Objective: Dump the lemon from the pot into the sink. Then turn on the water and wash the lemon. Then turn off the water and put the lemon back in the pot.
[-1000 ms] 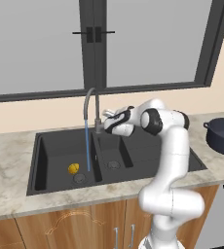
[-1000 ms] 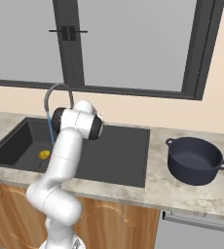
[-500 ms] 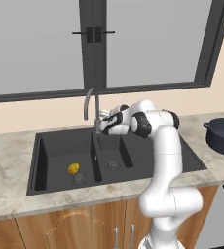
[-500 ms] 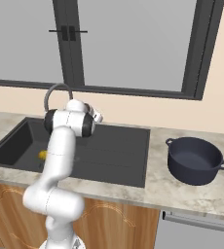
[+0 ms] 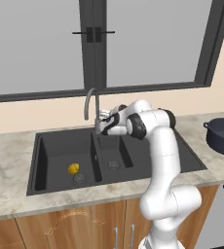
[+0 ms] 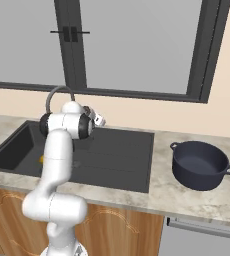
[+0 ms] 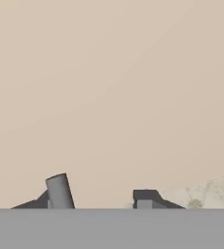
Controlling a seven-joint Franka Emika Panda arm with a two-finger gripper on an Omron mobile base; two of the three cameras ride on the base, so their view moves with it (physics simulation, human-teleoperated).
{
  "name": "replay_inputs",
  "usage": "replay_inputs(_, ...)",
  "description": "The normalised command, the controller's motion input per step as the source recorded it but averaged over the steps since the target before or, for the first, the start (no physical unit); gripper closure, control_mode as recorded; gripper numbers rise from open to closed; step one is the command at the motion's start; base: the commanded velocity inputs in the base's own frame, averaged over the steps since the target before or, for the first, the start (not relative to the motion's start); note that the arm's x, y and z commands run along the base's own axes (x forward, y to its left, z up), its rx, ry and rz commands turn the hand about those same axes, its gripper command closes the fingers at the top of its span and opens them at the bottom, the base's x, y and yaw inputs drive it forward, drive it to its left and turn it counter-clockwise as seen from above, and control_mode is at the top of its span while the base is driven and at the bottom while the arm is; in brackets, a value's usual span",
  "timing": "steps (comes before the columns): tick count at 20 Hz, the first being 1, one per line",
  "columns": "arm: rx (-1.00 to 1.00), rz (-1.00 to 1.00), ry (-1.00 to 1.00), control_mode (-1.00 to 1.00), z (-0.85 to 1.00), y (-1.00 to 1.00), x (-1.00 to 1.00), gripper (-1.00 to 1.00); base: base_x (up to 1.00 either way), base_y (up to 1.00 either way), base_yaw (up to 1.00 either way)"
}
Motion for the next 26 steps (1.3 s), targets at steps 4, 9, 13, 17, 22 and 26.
replay_inputs(4,-0.01,-0.01,-0.02,-1.00,0.22,-0.01,-0.28,-1.00,0.00,0.00,0.00)
replay_inputs(9,0.00,0.00,-0.01,-1.00,0.59,-0.19,-0.58,-1.00,0.00,0.00,0.00)
replay_inputs(13,0.00,0.00,0.00,-1.00,0.59,-0.19,-0.77,-1.00,0.00,0.00,0.00)
replay_inputs(17,0.00,0.00,0.00,-1.00,0.77,-0.16,-0.88,-1.00,0.00,0.00,0.00)
replay_inputs(22,0.00,0.00,0.10,-1.00,1.00,-0.02,-0.76,-1.00,0.00,0.00,0.00)
replay_inputs(26,0.00,0.02,0.38,-1.00,0.90,-0.01,-0.49,-1.00,0.00,0.00,0.00)
